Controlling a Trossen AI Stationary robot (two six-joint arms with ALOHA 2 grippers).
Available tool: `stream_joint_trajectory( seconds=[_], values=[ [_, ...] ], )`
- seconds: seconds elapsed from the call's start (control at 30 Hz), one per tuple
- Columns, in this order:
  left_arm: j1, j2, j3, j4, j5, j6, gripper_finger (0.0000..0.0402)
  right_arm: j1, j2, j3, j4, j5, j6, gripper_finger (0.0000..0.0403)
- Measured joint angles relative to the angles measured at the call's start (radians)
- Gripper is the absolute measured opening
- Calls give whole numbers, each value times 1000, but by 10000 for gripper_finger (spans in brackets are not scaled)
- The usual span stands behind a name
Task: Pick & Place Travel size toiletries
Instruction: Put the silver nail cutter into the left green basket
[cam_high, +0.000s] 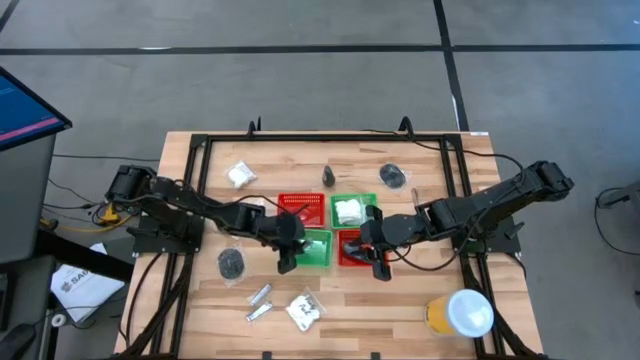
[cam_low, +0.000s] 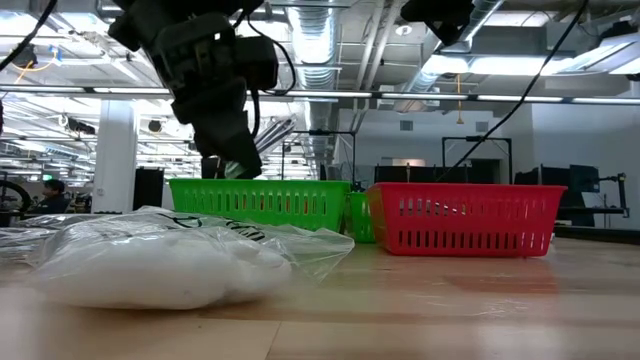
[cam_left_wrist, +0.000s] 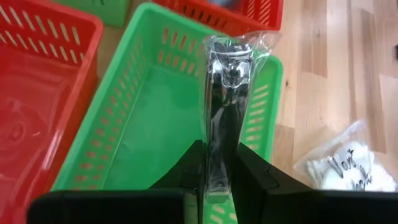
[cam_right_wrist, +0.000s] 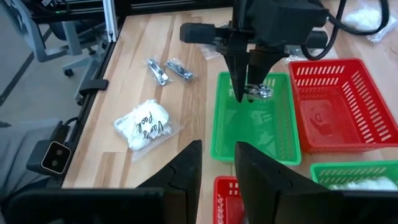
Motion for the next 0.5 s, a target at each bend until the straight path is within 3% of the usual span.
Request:
stream_joint_trajectory(
  seconds=[0.5],
  values=[
    [0,0,0,2,-17,2,59,0,0,0,-7,0,2,87]
  ],
)
